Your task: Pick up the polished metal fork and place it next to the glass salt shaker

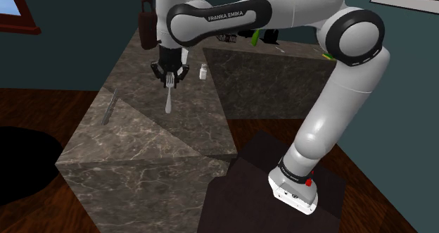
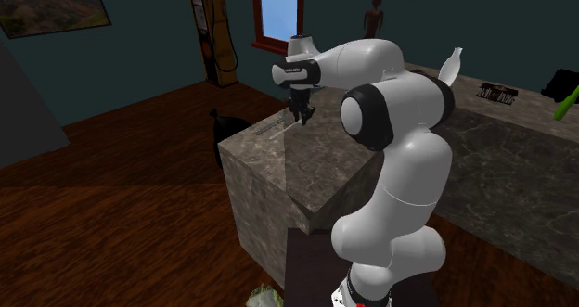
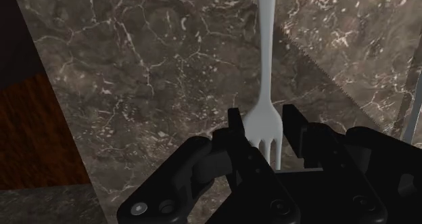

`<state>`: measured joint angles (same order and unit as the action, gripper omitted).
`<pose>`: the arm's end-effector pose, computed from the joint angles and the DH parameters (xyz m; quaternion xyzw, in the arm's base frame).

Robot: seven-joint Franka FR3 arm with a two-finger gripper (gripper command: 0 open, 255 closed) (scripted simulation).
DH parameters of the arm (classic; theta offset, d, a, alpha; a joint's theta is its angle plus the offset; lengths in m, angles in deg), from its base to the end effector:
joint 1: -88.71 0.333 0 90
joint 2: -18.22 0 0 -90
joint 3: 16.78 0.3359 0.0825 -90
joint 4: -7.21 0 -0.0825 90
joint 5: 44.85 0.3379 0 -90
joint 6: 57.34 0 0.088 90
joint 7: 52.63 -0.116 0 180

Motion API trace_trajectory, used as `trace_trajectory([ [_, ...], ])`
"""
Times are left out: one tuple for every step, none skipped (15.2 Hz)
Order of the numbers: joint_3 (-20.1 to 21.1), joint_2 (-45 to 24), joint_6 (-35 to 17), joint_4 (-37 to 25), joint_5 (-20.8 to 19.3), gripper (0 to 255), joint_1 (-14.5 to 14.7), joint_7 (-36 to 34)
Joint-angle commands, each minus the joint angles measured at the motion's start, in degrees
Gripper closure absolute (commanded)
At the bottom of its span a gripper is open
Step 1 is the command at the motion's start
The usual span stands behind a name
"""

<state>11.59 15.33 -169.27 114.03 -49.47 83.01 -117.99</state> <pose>0.4993 0.1969 0.5188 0.9358 -0.3510 0.0341 0.0029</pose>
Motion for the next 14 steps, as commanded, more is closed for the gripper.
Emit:
trace_trajectory([
  [-1.3, 1.6, -0.5, 1.7, 1.0, 255, -1.5, 3.2],
  [-1.9, 2.2, -0.7, 2.3, 1.4, 255, -2.3, 4.7],
  [-2.6, 2.7, -0.8, 2.9, 1.7, 255, -3.0, 6.2],
  [-3.3, 3.1, -1.0, 3.4, 2.0, 255, -3.7, 7.7],
  [-4.0, 3.5, -1.2, 3.8, 2.2, 255, -4.4, 9.2],
  [-4.8, 3.8, -1.3, 4.1, 2.4, 255, -5.1, 10.7],
  [-5.5, 4.1, -1.4, 4.4, 2.6, 255, -5.8, 12.1],
  [-6.2, 4.2, -1.5, 4.7, 2.7, 255, -6.4, 13.5],
  [-6.9, 4.4, -1.6, 4.8, 2.9, 255, -7.1, 15.0],
  [-7.6, 4.5, -1.7, 4.9, 2.9, 255, -7.8, 16.4],
  [-8.3, 4.5, -1.7, 4.9, 3.0, 255, -8.4, 17.8],
  [-9.0, 4.4, -1.8, 4.9, 3.1, 255, -9.1, 19.1],
  [-9.7, 4.3, -1.8, 4.8, 3.1, 255, -9.7, 20.5],
  [-10.4, 4.2, -1.8, 4.6, 3.1, 255, -10.4, 21.8],
])
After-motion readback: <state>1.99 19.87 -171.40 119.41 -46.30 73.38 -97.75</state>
